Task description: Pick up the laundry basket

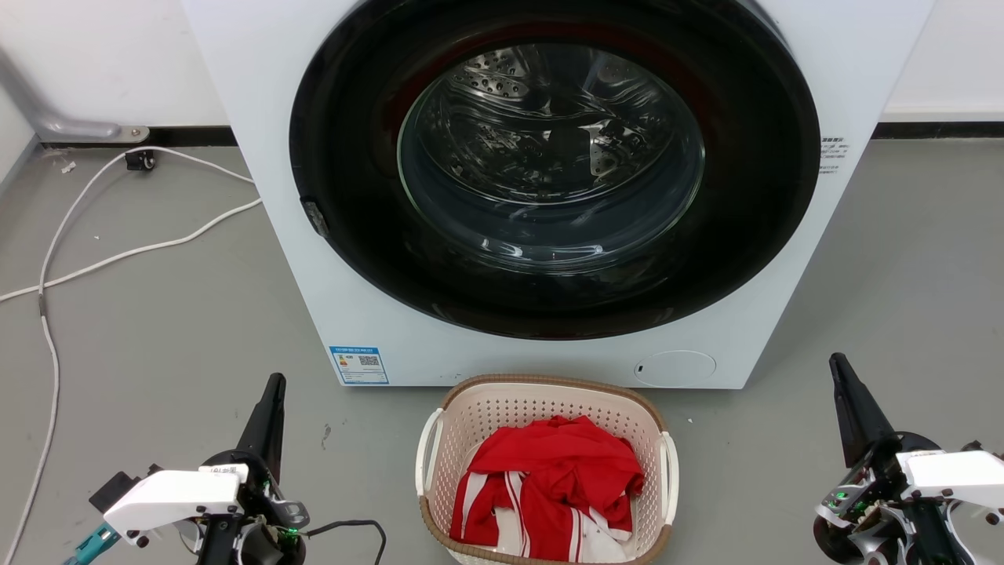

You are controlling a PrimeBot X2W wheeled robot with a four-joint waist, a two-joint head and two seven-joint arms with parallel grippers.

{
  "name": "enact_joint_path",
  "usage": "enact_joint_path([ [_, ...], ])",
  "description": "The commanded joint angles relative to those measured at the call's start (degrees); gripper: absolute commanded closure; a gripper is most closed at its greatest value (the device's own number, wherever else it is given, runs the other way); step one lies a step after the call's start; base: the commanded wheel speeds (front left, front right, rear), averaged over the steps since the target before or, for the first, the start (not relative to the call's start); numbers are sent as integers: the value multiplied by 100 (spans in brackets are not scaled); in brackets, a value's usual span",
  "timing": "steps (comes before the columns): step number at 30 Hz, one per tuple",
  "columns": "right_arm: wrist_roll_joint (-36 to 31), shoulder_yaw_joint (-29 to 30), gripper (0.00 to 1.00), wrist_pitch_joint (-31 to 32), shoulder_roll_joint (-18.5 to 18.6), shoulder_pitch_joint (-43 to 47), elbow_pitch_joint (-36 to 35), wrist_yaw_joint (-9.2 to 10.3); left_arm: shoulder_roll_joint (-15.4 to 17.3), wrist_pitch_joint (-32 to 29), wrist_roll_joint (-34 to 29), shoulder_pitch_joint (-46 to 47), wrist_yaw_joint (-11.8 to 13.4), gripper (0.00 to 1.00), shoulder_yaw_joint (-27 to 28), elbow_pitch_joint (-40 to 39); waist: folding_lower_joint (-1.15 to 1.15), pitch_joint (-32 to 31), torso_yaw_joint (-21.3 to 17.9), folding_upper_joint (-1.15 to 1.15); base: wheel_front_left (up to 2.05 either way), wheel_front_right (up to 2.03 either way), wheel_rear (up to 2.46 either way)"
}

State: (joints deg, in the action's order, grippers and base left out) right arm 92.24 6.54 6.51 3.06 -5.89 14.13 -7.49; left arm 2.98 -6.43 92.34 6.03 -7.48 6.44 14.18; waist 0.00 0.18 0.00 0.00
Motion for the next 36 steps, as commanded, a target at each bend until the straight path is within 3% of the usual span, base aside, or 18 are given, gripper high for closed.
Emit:
enact_joint_path([
  [1,-19,7,100,8,-24,-76,8,0,-12,-19,-26,46,-2,100,24,1,0,0,0,0,0,0,0],
  [23,-21,8,100,9,-25,-77,8,0,-14,-20,-28,46,-2,100,26,1,0,0,0,0,0,0,0],
  [24,1,-1,0,0,-1,9,14,0,-1,-2,1,-8,0,0,-5,17,0,0,0,0,0,0,0],
  [36,-158,-231,0,-393,-3,91,-276,0,0,391,-290,79,0,0,-402,-193,0,14,8,0,0,0,0],
])
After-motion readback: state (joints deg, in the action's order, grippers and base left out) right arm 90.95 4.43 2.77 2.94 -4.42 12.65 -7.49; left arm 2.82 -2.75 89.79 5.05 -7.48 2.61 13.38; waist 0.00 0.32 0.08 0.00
